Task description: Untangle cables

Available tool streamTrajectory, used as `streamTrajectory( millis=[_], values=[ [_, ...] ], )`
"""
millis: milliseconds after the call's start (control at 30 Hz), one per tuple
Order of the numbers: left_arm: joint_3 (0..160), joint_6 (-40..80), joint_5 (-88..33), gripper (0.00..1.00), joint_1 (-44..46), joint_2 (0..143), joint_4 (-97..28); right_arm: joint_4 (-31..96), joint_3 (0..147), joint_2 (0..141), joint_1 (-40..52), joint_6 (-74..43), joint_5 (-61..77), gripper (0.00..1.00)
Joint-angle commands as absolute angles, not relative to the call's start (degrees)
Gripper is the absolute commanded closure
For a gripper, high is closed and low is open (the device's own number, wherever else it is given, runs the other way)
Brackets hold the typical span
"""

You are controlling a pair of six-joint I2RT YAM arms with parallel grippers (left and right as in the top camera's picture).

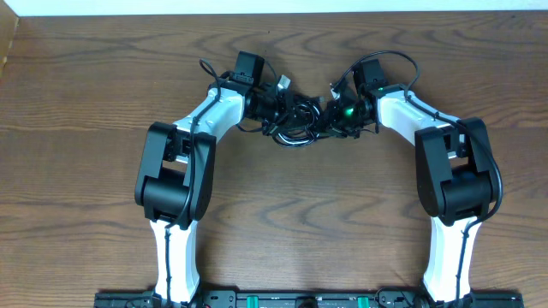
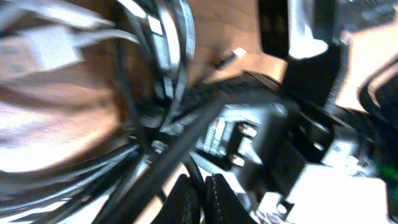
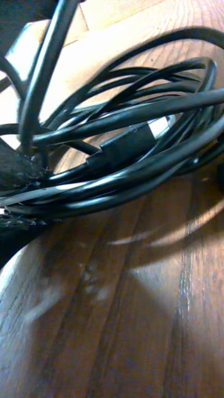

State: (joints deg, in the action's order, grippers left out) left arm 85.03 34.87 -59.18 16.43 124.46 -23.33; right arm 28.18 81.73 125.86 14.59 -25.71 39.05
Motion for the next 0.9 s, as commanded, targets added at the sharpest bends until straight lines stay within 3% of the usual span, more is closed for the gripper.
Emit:
streamTrajectory(
  millis=[0,433,867],
  values=[
    [85.34,34.81,-72.29,0.93,15.29,124.29,-22.26,28.75,80.77,127.52,14.35,-26.11,32.51,0.89],
    [85.36,42.22,-89.78,0.93,11.57,124.29,-17.72,28.75,80.77,127.52,14.35,-26.11,32.51,0.89],
    [85.36,50.76,-90.11,0.93,6.59,123.68,-17.43,28.73,80.77,127.52,14.35,-26.09,32.49,0.86]
  ],
)
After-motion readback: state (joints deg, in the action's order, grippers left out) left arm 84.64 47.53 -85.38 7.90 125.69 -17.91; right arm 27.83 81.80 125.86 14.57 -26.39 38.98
